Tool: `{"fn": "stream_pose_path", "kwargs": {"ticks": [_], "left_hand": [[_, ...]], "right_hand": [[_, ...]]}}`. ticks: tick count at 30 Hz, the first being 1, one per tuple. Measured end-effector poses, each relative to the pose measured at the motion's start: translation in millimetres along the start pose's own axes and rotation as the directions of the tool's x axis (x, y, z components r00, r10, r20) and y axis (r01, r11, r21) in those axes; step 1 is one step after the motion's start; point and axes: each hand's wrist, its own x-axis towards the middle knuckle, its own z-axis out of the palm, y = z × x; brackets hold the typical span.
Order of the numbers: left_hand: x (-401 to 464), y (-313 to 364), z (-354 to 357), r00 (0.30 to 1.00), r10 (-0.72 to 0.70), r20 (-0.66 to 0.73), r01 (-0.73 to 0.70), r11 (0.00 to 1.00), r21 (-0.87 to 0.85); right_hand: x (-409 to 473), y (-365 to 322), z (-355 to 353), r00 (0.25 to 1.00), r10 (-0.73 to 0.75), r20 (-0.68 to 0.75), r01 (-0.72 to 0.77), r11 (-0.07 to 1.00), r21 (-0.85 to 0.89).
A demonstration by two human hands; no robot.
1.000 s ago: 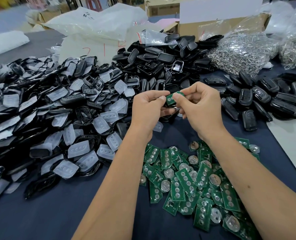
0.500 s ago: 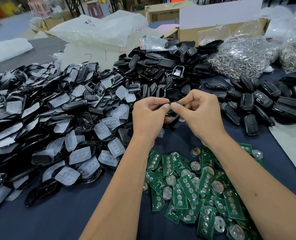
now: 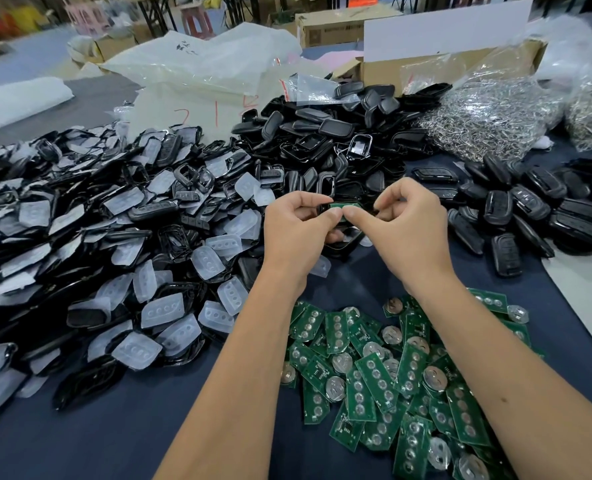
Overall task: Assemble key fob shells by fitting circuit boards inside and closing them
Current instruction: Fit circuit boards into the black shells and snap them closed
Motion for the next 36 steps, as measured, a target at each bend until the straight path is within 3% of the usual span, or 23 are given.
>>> {"fn": "stream_pose_path", "kwargs": {"ticks": [3,7,15,22,25,28,30,31,33,36], "left_hand": [[2.6,2.5,-5.2,0.999,0.001,0.032,-0.001,1.0,-0.005],[6.1,4.9,-12.3,0.997,0.003,0.083,-0.001,1.0,-0.025],[8.2,3.8,-19.1,0.985,-0.096,0.142,0.115,0.984,-0.135],[0.6,13.6,-3.1,0.995,-0.059,-0.084,0.039,0.973,-0.228],[1.4,25.6,-10.1,0.984,0.031,-0.177,-0.067,0.977,-0.2],[3.8,40.8,-34.1,0.946,0.107,-0.305,-0.155,0.978,-0.137],[5.5,48.1,-57.8,0.929,0.103,-0.355,-0.147,0.984,-0.098],[5.8,50.8,-71.0,0.919,0.094,-0.383,-0.13,0.989,-0.071],[6.7,57.2,-96.6,0.888,0.075,-0.454,-0.105,0.994,-0.04],[7.5,65.4,-127.7,0.835,0.059,-0.548,-0.089,0.996,-0.027]], "right_hand": [[1.7,-0.8,-3.7,0.997,0.058,0.045,-0.059,0.998,0.025],[3.3,-5.6,-1.3,0.955,0.109,0.275,-0.202,0.919,0.338],[4.2,-9.8,5.7,0.969,0.079,0.234,-0.163,0.917,0.363],[1.5,-26.0,10.7,0.991,0.056,0.123,-0.104,0.893,0.438],[-0.9,-36.1,22.5,0.985,0.04,0.168,-0.111,0.893,0.436],[-7.0,-48.2,41.7,0.967,-0.043,0.253,-0.029,0.961,0.275],[-15.8,-60.9,55.5,0.908,-0.223,0.356,0.204,0.975,0.091],[-22.5,-69.6,63.0,0.844,-0.307,0.441,0.32,0.946,0.046],[-35.2,-86.0,79.0,0.694,-0.415,0.589,0.506,0.862,0.01],[-53.9,-105.3,105.2,0.473,-0.531,0.703,0.7,0.711,0.067]]}}
